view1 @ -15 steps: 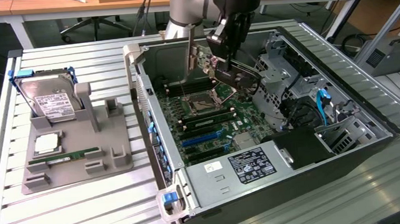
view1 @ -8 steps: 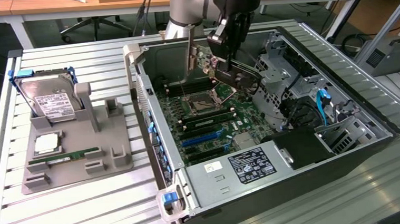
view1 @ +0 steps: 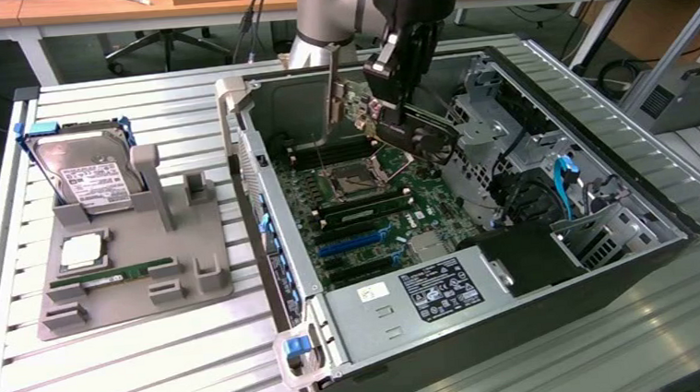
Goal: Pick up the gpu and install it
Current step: 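Insert the gpu into the slot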
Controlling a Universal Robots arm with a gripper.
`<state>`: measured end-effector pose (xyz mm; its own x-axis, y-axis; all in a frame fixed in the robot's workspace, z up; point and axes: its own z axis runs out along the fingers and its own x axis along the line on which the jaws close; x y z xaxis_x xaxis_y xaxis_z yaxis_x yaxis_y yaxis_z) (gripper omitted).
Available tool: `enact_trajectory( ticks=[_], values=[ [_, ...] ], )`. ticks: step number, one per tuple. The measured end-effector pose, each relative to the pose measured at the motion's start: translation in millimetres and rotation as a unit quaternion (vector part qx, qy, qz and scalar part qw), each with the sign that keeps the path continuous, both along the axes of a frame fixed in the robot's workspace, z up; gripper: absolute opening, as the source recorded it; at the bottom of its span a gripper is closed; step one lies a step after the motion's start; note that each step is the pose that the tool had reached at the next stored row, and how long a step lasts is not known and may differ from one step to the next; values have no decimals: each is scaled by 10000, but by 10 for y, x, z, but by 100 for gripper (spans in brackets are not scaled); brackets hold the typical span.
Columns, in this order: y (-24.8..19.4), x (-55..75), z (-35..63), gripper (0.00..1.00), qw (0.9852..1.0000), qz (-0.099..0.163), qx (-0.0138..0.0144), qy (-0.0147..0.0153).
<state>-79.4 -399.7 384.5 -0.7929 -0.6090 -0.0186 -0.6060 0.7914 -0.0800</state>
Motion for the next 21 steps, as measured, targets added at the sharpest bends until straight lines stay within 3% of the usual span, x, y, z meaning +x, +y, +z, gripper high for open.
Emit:
enact_trajectory(
  ticks=[21],
  values=[
    [0,0,-2,27,9997,262,-31,0]
  ],
)
